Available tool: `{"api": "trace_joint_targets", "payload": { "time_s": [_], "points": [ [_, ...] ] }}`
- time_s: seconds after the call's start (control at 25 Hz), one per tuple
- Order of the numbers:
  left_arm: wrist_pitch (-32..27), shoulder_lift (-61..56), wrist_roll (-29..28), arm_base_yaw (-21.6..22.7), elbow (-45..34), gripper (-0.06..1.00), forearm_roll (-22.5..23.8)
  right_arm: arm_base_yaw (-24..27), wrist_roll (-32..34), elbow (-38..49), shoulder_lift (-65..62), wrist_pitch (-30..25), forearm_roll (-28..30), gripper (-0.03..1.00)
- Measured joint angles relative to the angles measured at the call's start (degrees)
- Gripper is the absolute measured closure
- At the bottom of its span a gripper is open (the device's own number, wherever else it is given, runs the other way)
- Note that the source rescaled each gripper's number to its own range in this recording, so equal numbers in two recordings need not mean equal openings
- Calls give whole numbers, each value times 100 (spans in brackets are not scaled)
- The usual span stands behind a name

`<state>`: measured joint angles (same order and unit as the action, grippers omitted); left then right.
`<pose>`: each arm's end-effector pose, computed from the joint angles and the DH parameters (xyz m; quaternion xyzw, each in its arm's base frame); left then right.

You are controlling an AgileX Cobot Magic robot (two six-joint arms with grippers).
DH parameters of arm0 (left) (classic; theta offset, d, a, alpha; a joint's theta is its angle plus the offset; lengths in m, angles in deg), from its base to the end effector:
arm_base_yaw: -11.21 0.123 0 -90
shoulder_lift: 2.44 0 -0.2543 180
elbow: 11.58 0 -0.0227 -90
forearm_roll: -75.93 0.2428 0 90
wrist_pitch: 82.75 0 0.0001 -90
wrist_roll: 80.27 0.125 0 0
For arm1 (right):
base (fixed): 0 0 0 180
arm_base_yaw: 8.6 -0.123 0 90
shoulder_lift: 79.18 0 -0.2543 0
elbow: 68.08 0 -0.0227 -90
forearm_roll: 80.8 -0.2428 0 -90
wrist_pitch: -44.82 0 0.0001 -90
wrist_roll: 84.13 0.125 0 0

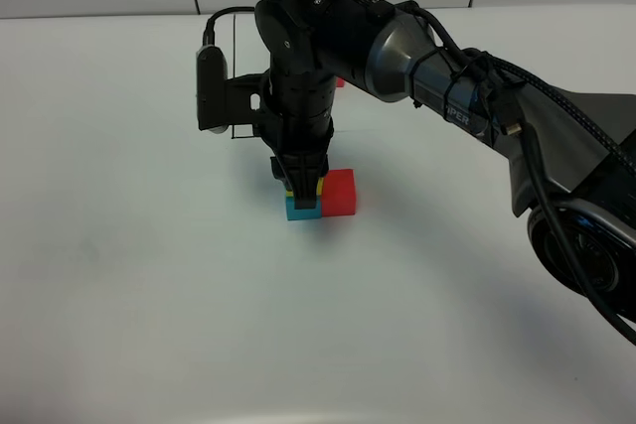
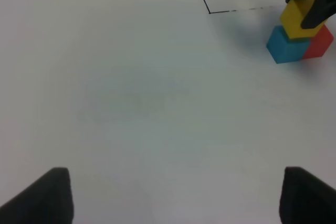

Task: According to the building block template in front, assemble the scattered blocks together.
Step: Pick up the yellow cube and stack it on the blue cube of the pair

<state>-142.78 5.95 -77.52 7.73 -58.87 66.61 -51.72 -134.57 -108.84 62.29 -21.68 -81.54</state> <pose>0.0468 -0.0204 0.2626 0.0489 0.8425 -0.0846 0.5298 0.3415 0.3219 0.1367 -0.7229 0.6819 -0.0010 0.1115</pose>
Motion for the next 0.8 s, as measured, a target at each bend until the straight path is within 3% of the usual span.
{"api": "trace_joint_targets", "payload": {
  "time_s": [0.8],
  "points": [
    [0, 0, 0, 0, 0, 18, 0, 0, -249, -44, 151, -65, -83, 96]
  ]
}}
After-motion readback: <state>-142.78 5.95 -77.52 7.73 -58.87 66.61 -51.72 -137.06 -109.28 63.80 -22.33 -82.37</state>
